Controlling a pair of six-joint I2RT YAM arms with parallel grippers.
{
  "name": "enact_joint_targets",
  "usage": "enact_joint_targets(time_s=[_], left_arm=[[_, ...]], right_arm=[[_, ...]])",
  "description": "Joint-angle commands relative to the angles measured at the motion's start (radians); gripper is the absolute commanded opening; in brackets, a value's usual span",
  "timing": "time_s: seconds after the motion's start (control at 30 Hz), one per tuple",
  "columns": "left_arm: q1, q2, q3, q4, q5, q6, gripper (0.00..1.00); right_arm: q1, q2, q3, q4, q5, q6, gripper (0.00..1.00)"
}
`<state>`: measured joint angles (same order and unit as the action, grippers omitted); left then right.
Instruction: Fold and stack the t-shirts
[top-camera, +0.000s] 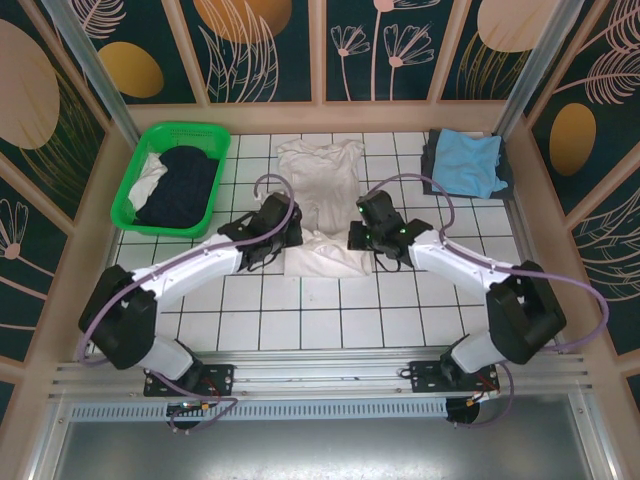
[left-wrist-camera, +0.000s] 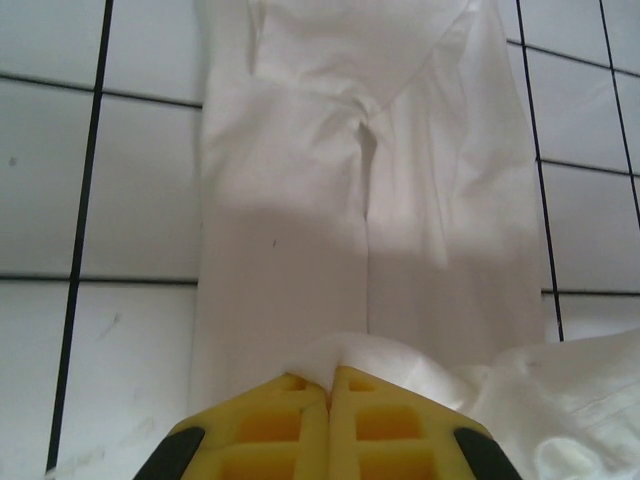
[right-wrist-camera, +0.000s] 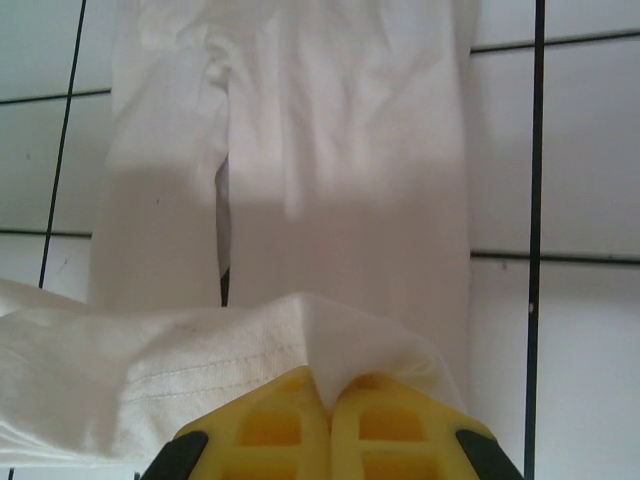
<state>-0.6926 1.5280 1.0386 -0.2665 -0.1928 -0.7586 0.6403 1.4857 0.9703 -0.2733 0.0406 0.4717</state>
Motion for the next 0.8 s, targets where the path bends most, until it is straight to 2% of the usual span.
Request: enact_joint_targets(time_s=[0.0,0.23,0.37,0.6,0.77], left_arm=[[0.046,0.084,0.089,-0.017,0.049,0.076,0.0],[0.126,0.312,0.307,-0.082,0.096,0.15,0.0],[0.167,0.414,0.374,-0.096,0.155,0.164,0.0],[0.221,0.47,0.388,-0.104,0.193,0.183,0.0],[0.237,0.494,0.405,-0.133,0.218,0.197,0.0]], right_arm=[[-0.039,0.059,0.093,0.023,-0.064,-0.063,0.0],[-0.138,0.309,0.305,-0.05,-0.121,-0.138,0.0],[-0.171,0.42,0.375,-0.068,-0.149,-0.152,0.0],[-0.213,0.534,0.445,-0.07,-0.206,-0.163,0.0],[-0.217,0.549,0.48,-0.096,-0.217,-0.165,0.0]])
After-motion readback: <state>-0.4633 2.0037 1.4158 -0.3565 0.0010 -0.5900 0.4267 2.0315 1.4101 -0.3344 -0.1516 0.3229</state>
